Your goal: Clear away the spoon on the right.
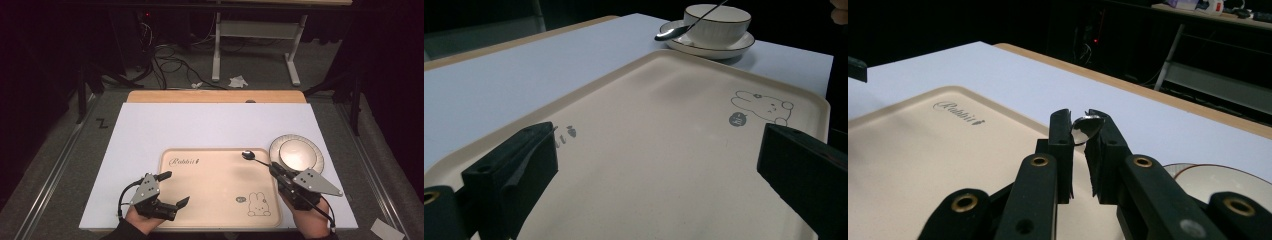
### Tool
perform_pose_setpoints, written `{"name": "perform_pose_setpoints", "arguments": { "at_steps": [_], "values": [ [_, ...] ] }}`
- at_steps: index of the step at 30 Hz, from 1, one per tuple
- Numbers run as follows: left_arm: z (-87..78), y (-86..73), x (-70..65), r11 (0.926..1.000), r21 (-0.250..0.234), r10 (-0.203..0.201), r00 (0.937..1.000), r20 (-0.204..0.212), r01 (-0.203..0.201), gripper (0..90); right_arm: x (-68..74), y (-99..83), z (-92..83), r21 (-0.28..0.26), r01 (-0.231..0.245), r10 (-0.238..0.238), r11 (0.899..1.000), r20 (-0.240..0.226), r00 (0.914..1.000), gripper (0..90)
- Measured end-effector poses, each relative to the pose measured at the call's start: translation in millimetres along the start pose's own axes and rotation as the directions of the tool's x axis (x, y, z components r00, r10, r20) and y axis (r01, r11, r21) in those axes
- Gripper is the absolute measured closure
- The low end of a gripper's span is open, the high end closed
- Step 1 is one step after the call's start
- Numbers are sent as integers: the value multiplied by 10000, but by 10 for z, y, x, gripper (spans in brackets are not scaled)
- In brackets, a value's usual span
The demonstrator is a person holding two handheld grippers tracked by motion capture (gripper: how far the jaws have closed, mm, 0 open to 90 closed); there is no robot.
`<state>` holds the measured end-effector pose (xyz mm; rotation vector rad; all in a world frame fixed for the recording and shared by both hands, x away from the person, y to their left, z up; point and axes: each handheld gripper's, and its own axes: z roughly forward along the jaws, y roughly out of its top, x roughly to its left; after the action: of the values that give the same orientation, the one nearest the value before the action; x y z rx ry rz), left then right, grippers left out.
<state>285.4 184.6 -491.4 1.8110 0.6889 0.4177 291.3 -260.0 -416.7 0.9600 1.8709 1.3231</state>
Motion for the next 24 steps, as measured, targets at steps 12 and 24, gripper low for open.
{"name": "perform_pose_setpoints", "arguments": {
  "at_steps": [12,24],
  "values": [
    [-5,1,3,10000,-11,-4,10000,5,4,34,228,0,223,279,288,-274,9992,-513,9983,838],
    [-18,3,6,10000,-58,-18,10000,4,18,35,398,-71,397,665,669,-619,9955,-752,9952,838]
  ]
}}
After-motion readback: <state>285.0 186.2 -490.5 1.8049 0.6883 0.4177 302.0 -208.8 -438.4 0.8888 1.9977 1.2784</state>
